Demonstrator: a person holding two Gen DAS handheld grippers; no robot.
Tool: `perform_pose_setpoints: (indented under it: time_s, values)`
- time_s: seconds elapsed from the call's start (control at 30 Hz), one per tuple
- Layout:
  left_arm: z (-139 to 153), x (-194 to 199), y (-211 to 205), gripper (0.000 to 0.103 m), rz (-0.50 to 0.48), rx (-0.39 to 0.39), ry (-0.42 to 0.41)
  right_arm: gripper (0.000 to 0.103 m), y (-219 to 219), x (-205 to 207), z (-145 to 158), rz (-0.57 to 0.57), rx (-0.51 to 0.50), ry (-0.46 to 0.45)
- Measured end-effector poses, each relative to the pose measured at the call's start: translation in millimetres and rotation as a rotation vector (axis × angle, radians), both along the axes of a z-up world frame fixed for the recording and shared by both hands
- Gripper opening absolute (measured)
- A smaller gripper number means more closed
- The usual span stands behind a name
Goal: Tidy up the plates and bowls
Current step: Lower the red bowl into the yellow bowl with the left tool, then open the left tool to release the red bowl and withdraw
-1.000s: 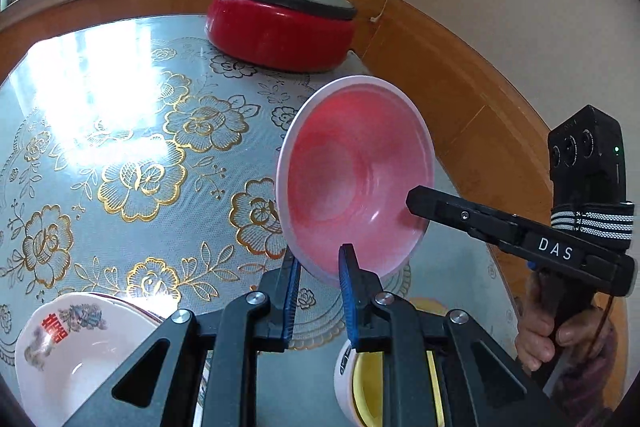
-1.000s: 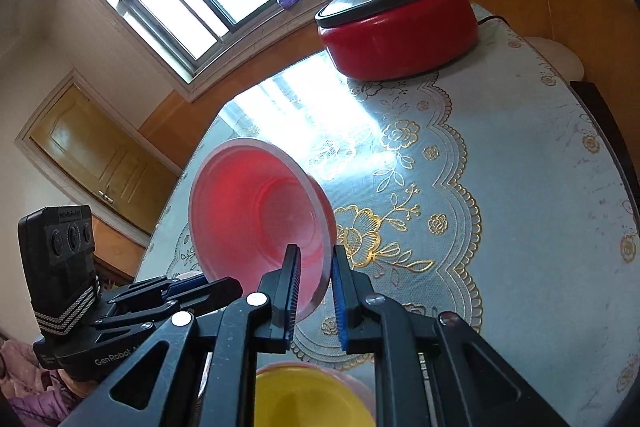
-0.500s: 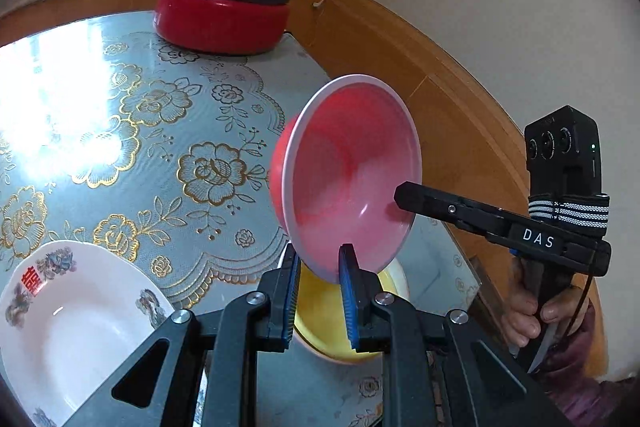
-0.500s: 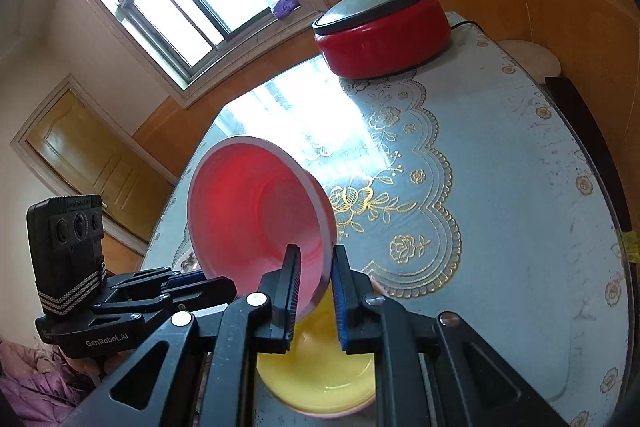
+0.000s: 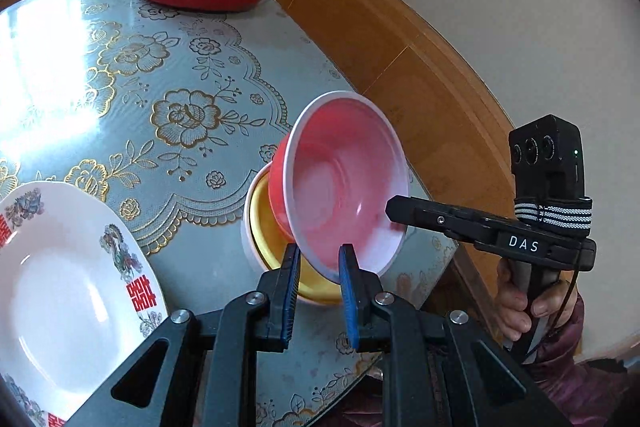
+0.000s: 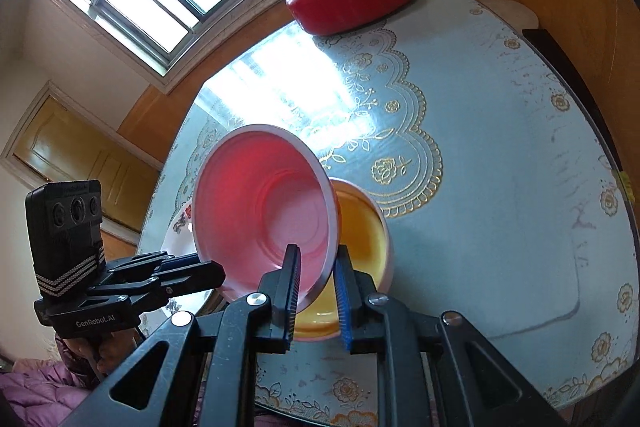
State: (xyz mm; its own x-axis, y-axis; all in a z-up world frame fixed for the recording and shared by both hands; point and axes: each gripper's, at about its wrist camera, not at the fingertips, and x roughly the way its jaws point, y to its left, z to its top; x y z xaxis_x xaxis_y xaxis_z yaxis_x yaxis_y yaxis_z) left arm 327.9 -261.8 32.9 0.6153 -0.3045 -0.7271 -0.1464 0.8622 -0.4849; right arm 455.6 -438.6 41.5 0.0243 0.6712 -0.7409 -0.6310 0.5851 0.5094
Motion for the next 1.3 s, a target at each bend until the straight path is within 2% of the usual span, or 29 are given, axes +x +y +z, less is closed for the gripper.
perform_pose_setpoints:
  time_s: [0.63,0.87,1.3]
  values:
    - [-15,5,2,0.020,0.019,0.034,0.040,0.017,-11,-4,-17,-0.056,-0.059,0.000]
    - [-17,5,-1,0.020,0.026,0.050,0.038,0.017,-12,-5,-20,-0.055,-0.044,0.006]
    - [-16,4,-6,0.020,0.047,0.075,0.031,0.021,-8,-12,-16,-0.055,-0.061,-0.044]
